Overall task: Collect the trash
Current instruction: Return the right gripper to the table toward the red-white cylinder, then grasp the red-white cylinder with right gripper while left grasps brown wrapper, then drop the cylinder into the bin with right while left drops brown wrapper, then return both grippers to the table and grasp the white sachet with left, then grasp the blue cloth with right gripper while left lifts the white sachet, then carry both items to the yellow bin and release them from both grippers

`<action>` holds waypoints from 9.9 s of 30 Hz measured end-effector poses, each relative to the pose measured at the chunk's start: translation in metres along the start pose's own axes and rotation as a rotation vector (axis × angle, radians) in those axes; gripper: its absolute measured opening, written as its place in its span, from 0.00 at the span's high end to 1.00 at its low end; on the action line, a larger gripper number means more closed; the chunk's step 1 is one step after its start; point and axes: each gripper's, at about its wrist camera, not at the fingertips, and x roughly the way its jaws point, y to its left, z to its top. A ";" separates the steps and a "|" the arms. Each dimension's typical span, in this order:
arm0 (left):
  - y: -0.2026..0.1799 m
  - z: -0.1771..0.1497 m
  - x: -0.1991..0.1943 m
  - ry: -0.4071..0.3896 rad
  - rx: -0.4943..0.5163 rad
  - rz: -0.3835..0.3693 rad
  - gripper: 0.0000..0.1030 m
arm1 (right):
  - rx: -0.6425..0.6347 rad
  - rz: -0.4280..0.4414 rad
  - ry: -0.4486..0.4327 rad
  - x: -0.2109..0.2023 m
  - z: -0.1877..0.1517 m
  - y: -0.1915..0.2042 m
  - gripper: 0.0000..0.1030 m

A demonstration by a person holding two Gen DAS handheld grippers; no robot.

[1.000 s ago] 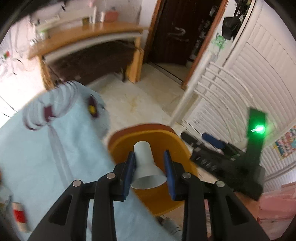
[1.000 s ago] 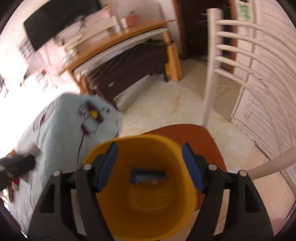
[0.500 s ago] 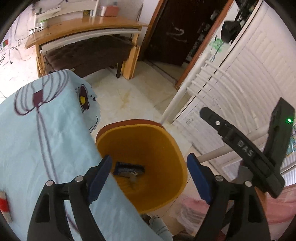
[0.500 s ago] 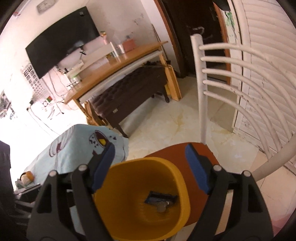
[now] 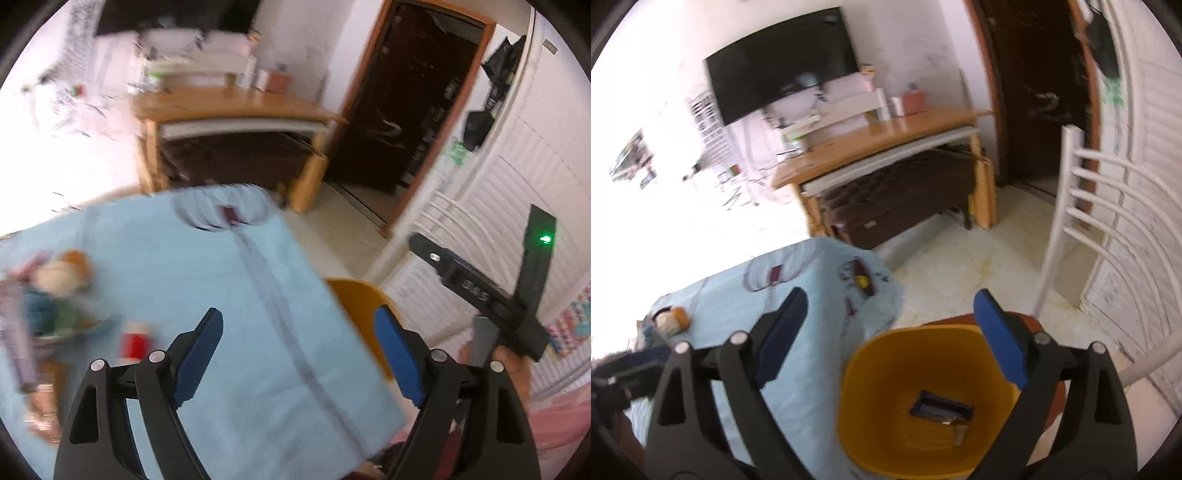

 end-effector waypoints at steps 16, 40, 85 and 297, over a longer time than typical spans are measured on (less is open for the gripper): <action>0.142 -0.026 -0.108 -0.051 -0.155 0.274 0.22 | -0.252 0.272 0.093 0.012 -0.039 0.138 0.14; 0.183 -0.076 -0.046 0.053 -0.038 0.229 0.19 | -0.598 0.189 0.266 0.071 -0.087 0.255 0.14; 0.064 -0.076 -0.064 -0.012 0.194 0.043 0.69 | -0.225 0.158 0.120 0.041 -0.031 0.113 0.81; 0.026 0.006 -0.067 -0.058 0.186 0.053 0.76 | 0.008 -0.099 0.140 0.050 -0.013 -0.039 0.66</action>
